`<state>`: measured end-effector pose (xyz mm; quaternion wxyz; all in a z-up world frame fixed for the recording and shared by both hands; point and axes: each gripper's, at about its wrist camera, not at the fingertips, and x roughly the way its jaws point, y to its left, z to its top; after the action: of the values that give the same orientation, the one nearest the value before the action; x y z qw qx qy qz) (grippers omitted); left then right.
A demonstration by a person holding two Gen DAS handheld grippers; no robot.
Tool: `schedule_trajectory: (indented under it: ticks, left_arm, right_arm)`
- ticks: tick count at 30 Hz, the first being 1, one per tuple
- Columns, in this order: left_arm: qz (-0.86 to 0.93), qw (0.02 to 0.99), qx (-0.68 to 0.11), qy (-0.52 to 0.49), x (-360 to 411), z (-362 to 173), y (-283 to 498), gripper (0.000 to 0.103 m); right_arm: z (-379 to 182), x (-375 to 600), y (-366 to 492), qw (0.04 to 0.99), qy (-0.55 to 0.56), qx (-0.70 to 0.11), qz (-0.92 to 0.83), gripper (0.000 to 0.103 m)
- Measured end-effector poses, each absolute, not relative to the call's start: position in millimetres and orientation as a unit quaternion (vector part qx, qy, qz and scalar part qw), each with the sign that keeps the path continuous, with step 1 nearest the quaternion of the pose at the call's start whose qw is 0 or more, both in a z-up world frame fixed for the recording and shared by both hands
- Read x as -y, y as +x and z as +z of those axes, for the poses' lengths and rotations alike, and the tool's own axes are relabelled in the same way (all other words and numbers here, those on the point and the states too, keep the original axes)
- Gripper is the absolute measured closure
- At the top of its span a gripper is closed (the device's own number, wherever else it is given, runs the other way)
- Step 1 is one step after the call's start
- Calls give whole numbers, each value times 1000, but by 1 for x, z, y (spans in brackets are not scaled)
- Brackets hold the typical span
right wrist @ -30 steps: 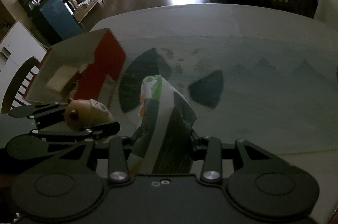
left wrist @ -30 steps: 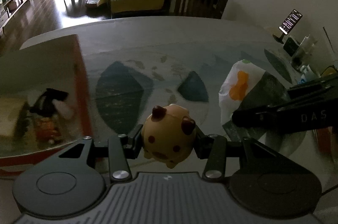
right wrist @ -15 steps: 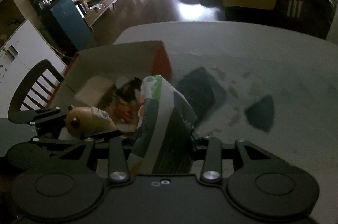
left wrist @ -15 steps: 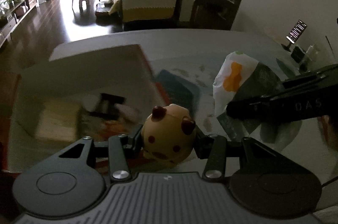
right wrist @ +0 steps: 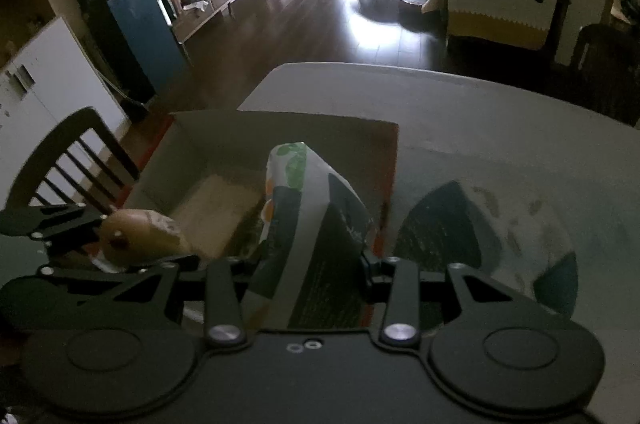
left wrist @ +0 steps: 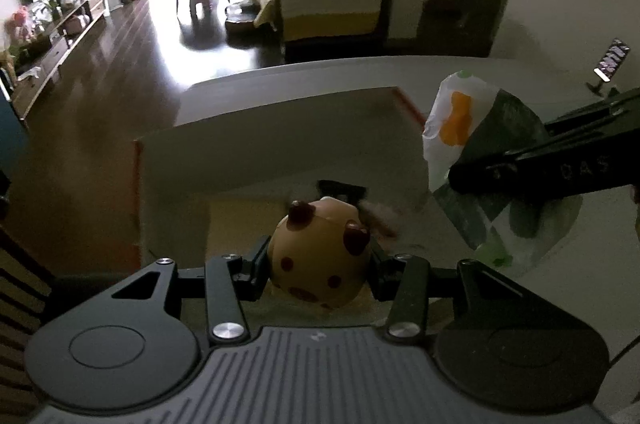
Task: Organize objects
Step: 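Carry plush toy in left tool and snack bag in right tool over box, then open left tool to drop plush toy while right tool releases snack bag into box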
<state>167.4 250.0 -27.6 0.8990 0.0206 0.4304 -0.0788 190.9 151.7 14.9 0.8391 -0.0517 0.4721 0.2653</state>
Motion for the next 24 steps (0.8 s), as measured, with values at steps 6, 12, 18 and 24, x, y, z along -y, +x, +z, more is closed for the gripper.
schedule_trajectory:
  ticks: [6, 12, 18, 24]
  left_arm:
    - [-69, 897, -436, 33, -263, -41, 188, 57]
    - [-65, 896, -436, 48, -263, -54, 206, 57]
    - [-62, 887, -455, 46, -269, -71, 226, 57]
    - [-66, 877, -473, 43, -274, -85, 239, 57]
  right_arm:
    - [-13, -177, 203, 831, -90, -488, 251, 62]
    - [-33, -191, 202, 823, -119, -496, 251, 62]
    - [-46, -195, 200, 811, -126, -512, 253, 60]
    - [-46, -194, 197, 811, -127, -510, 257, 57]
